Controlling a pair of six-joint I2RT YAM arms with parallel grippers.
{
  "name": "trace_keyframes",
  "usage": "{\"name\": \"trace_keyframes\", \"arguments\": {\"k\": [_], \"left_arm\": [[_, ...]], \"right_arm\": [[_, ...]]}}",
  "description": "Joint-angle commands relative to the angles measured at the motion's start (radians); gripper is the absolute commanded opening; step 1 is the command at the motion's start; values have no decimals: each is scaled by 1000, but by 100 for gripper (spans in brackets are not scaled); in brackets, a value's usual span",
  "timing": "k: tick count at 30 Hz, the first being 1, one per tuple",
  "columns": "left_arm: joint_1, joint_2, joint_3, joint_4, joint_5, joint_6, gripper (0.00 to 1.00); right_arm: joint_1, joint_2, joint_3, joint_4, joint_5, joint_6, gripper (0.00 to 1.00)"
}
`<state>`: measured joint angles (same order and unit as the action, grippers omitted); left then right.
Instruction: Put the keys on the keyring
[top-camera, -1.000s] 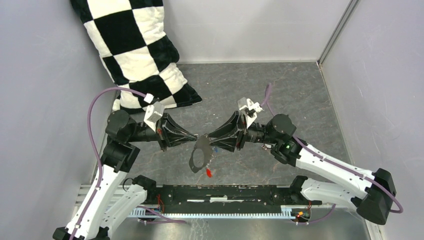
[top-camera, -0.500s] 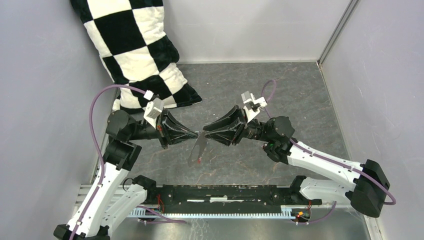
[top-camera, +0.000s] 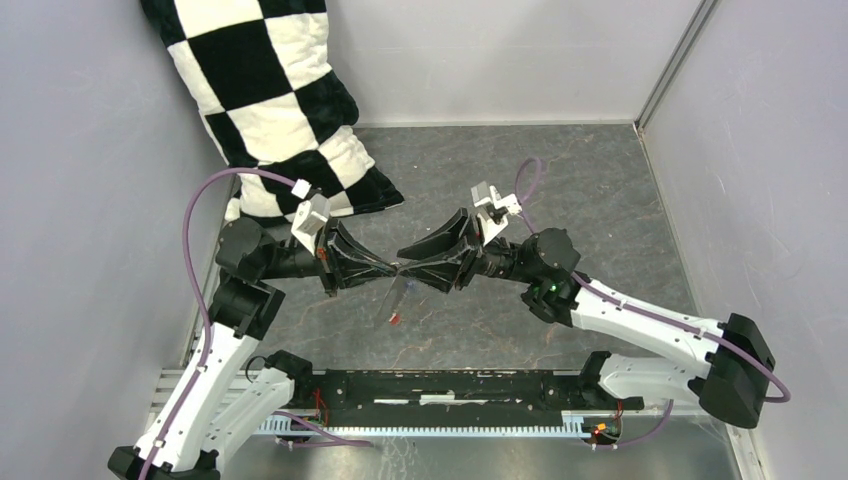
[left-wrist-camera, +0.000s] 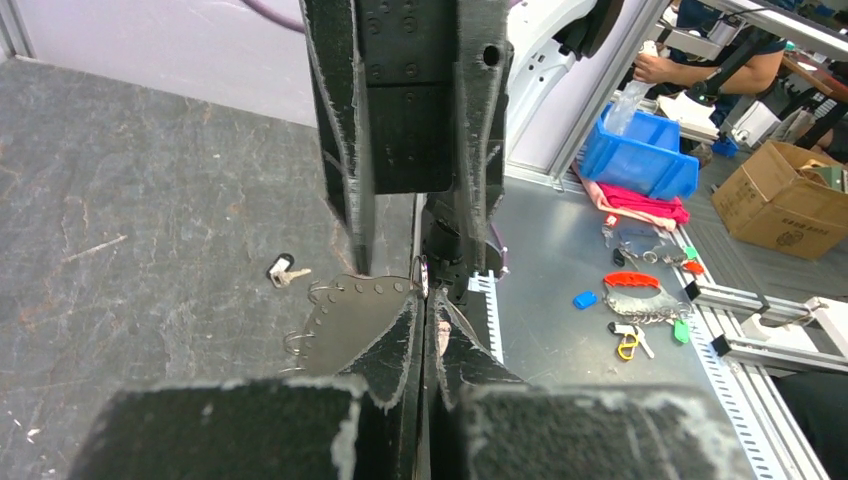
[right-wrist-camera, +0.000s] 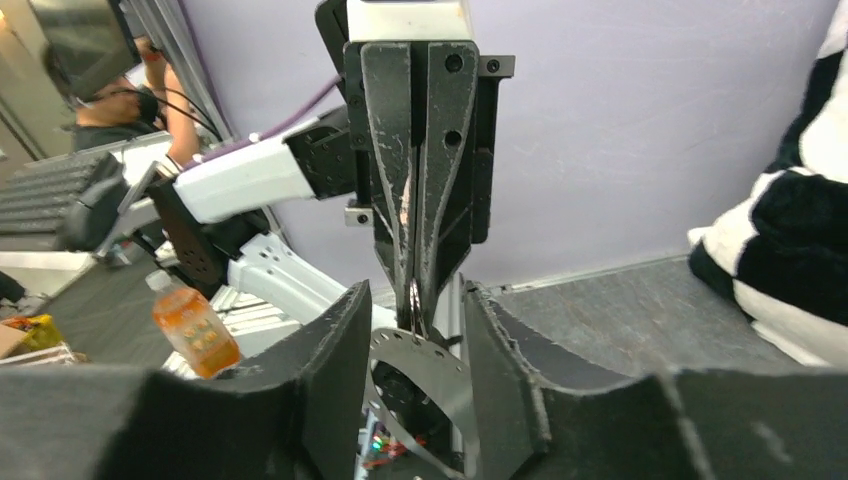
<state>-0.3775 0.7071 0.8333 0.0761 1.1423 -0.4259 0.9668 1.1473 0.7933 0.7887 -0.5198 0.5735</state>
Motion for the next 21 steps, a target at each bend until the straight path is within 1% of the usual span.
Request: {"name": "trace_keyframes", "arguments": {"k": [1,2,3,6,9,11,13,14,15,16,18,21], "left_arm": [[1,-3,57,-52,-33,62,2],[1,-6,61,-52,-44,62,2],[1,-11,61,-49,-59,62,2],[1,-10,62,-52,-138,65,2],[0,3,74,-70,-248,82,2],[0,10,79,-114,-329,100,2],[1,17,84,-142,-410,112,2],[1,20,87,-161,-466,118,2],[0,23,90,-183,-511,123,2],[1,25,94,-207,-549,128,2],[0,26,99,-245,-612,137,2],[0,21,104,-275,-658,141,2]], "right_arm": [[6,-90,-9,-116,101,-100,58],[5,-135,-36,-151,151,-131,65],[7,-181,-65,-183,203,-159,70],[29,-299,-135,-227,342,-220,75],[66,-337,-135,-298,411,-267,76],[110,-319,-120,-345,453,-302,77],[177,-283,-104,-382,545,-352,79],[212,-258,-92,-396,594,-385,84],[254,-229,-70,-418,659,-418,94],[283,-201,-48,-437,714,-445,98],[340,-133,4,-462,838,-488,98],[405,-48,49,-445,983,-553,98]]}}
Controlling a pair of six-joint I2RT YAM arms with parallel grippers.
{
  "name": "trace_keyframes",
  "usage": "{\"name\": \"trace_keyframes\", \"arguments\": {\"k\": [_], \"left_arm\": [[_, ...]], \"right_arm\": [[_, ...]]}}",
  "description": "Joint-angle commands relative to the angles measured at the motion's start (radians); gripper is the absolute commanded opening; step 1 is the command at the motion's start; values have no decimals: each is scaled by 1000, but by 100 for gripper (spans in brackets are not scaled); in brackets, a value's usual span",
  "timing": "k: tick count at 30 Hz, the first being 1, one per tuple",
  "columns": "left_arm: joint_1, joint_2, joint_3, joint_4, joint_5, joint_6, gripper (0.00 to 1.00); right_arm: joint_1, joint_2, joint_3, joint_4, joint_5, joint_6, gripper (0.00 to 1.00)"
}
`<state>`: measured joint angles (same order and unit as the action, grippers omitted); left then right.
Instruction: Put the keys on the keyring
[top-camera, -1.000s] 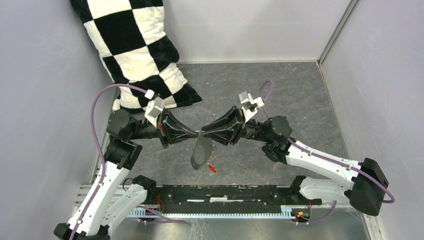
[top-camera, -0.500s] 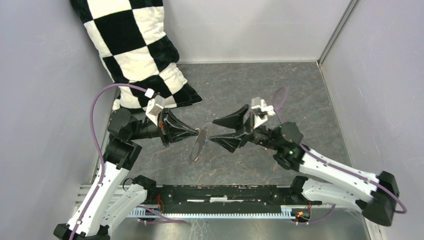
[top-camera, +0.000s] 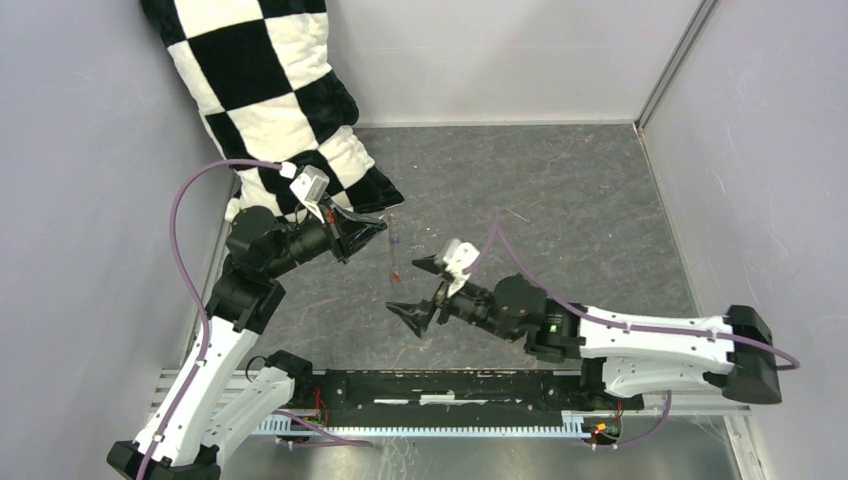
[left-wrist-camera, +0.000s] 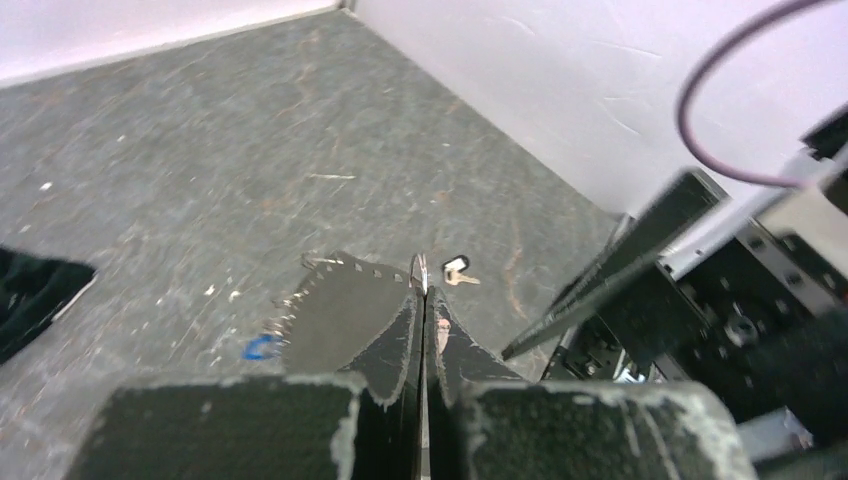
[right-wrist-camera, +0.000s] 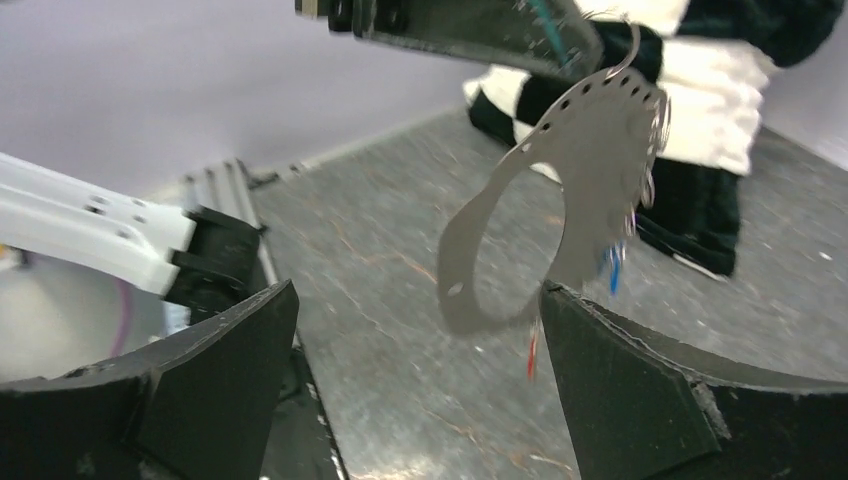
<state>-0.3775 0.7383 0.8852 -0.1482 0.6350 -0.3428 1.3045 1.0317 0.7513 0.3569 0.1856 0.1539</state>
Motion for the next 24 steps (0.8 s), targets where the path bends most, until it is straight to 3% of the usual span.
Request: {"name": "trace_keyframes", "arguments": {"k": [1,4,9,17,20,24], "left_arm": [[1,-12,56,-64,-167,61,2],[0,-18,65,-88,-213,71,2],[1,-27,69,-105,-250,60,2],[0,-36,60,-122,-278,44,2],[1,-41,58,-120,-278,42,2],[1,-49,64,-123,-280,38,2]], "right_arm": [[81,90,100,4,304,-145,98],[114,144,110,65,377,-207,98],[168,235,129,128,661,-283,97],[176,318,162,255,635,-298,92],[174,331,176,278,633,-301,79],[143,347,195,240,631,-285,41]]}}
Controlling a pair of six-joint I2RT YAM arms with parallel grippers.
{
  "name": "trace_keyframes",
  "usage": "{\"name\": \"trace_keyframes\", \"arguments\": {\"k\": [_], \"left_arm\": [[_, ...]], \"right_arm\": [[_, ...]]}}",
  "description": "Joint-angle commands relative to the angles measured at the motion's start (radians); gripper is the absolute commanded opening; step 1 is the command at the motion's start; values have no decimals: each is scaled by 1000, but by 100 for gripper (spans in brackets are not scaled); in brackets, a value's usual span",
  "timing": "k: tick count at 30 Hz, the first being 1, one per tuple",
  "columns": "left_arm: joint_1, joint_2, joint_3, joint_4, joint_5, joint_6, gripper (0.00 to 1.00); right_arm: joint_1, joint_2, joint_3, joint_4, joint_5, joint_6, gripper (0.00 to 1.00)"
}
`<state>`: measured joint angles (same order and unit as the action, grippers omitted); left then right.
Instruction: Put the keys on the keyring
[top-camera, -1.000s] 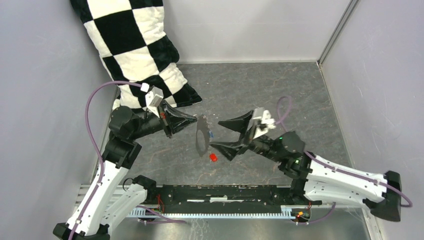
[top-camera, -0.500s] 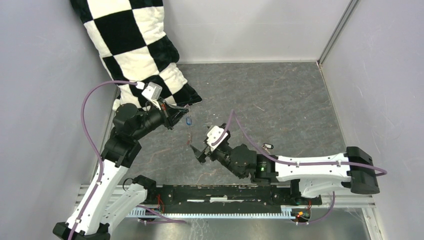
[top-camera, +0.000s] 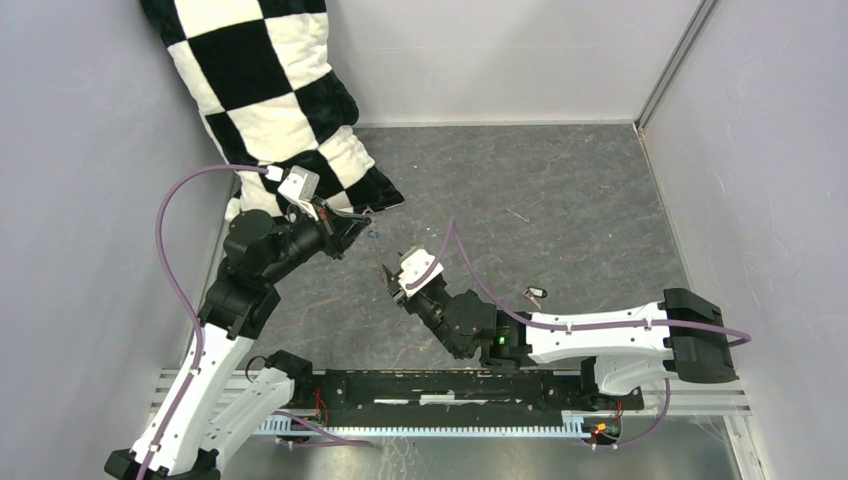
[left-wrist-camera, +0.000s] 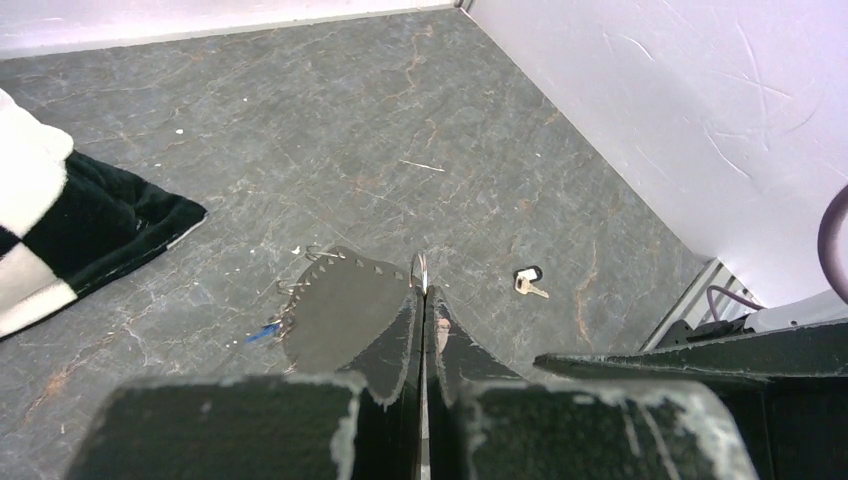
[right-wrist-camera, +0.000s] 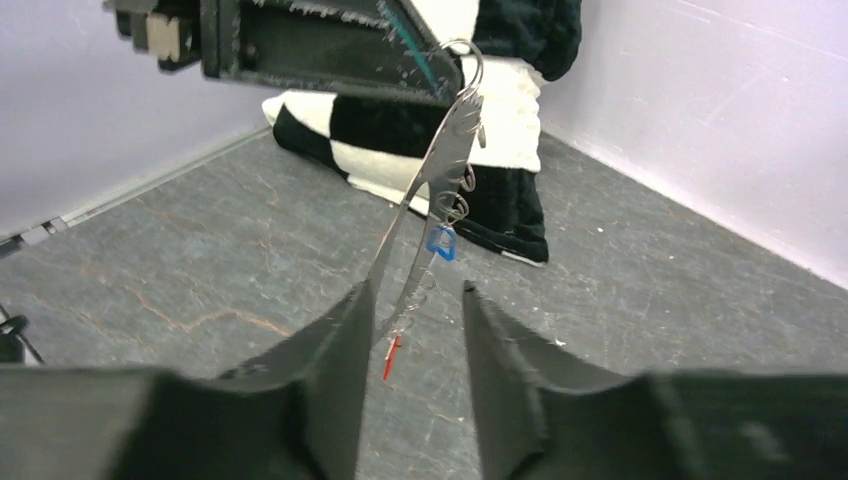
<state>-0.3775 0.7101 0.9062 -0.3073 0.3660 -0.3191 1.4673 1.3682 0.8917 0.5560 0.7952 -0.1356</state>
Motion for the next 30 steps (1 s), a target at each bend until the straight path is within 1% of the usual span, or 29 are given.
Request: {"name": "trace_keyframes", "arguments": {"k": [1,2,3,4,5,6,8,9,10,12,15,18,21,24,27,30], "left_arm": [[1,-22,48,36,-12,13,2],[1,-22,51,35,-12,11,2],[1,-23,57,33,-14,10,2],[1,-23,60,32,-14,9,2],[1,-24,60,31,-18,8,2],[1,-23,60,30,-22,6,2],[1,-21,62,30,-35,7,2],[1,-20,63,28,-40,12,2],[0,-19,65,24,-45,17,2],[1,-17,66,19,-50,27,2],[1,-18,56,17,-62,35,2],[0,-15,50,19,-65,30,2],[1,-12,52,22,-70,28,2],[0,-12,57,22,-70,25,2],[0,-13,59,20,-71,24,2],[1,-17,56,20,-72,23,2]], "right_arm": [[-25,13,55,29,22,8,32],[-29,14,52,22,22,8,27],[-33,16,50,19,18,10,26],[-34,18,49,16,9,8,27],[-34,21,49,17,-6,5,30],[-35,24,50,16,-15,10,37],[-34,22,46,10,-39,38,64],[-36,17,43,4,-43,52,72],[-35,5,35,-1,-38,63,77],[-37,-28,11,-5,-16,84,83],[-37,-83,-22,6,2,106,85],[-37,-112,-41,43,-36,116,86],[-37,-92,-25,46,-92,123,88],[-37,-49,8,32,-114,120,89],[-38,-12,25,47,-144,114,86],[-42,21,54,48,-174,116,80]]}}
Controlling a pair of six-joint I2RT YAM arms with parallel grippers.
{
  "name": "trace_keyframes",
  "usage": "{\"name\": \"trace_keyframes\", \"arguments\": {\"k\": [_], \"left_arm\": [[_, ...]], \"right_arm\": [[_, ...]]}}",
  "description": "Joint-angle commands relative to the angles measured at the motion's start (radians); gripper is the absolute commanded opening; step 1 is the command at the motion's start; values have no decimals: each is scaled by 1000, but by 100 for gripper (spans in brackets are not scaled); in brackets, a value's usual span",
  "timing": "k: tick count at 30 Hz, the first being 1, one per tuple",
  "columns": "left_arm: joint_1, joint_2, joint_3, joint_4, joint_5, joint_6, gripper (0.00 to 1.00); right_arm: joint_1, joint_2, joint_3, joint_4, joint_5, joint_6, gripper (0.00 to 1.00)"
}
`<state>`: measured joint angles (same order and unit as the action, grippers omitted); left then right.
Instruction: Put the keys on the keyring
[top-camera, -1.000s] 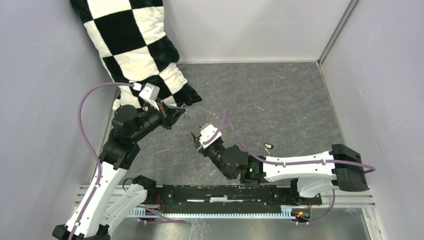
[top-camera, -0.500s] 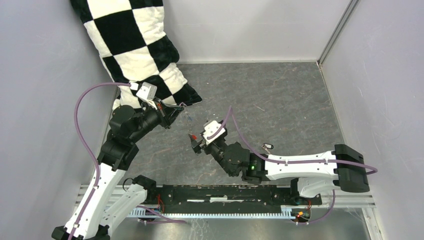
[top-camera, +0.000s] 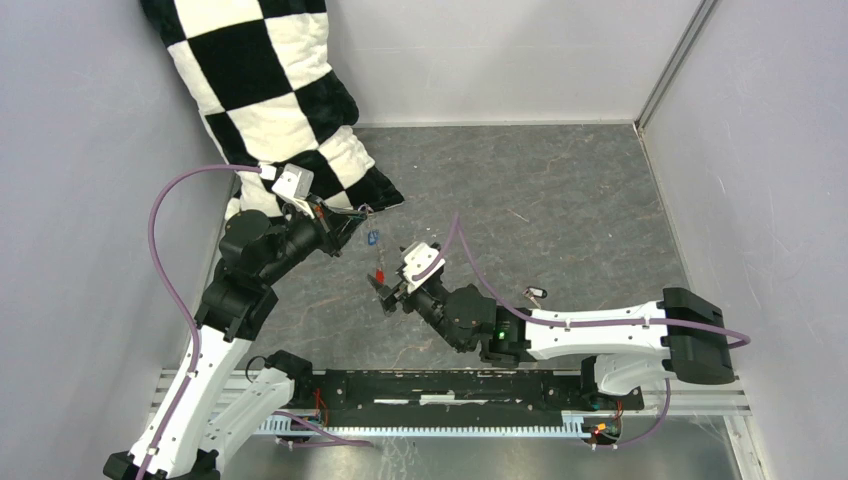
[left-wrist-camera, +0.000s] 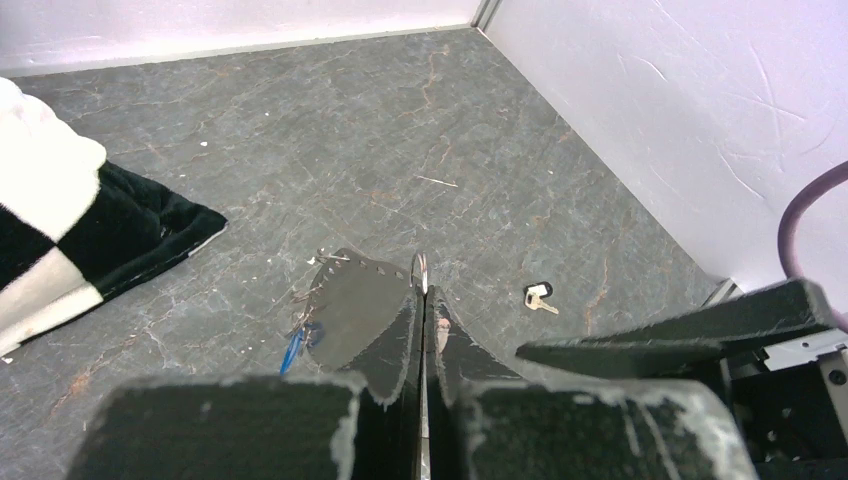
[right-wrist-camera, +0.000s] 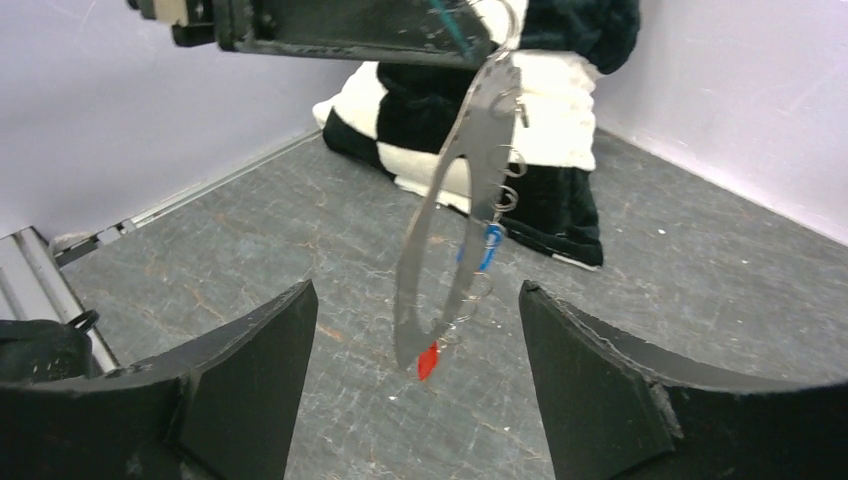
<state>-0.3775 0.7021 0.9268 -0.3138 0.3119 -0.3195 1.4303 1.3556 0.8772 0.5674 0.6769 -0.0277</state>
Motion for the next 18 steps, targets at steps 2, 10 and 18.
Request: {"name": "trace_keyframes", "arguments": {"k": [2,10,18], "left_arm": [[1,-8,36,25,-15,19,2],[1,-25,46,18,19,2,2],[0,-25,43,14,65,-27,2]], "right_arm": [[-7,57,96,16,-43,3,76],[-14,66,87,17,171,-78,26],[-14,20,17,83,168,-197,1]]}}
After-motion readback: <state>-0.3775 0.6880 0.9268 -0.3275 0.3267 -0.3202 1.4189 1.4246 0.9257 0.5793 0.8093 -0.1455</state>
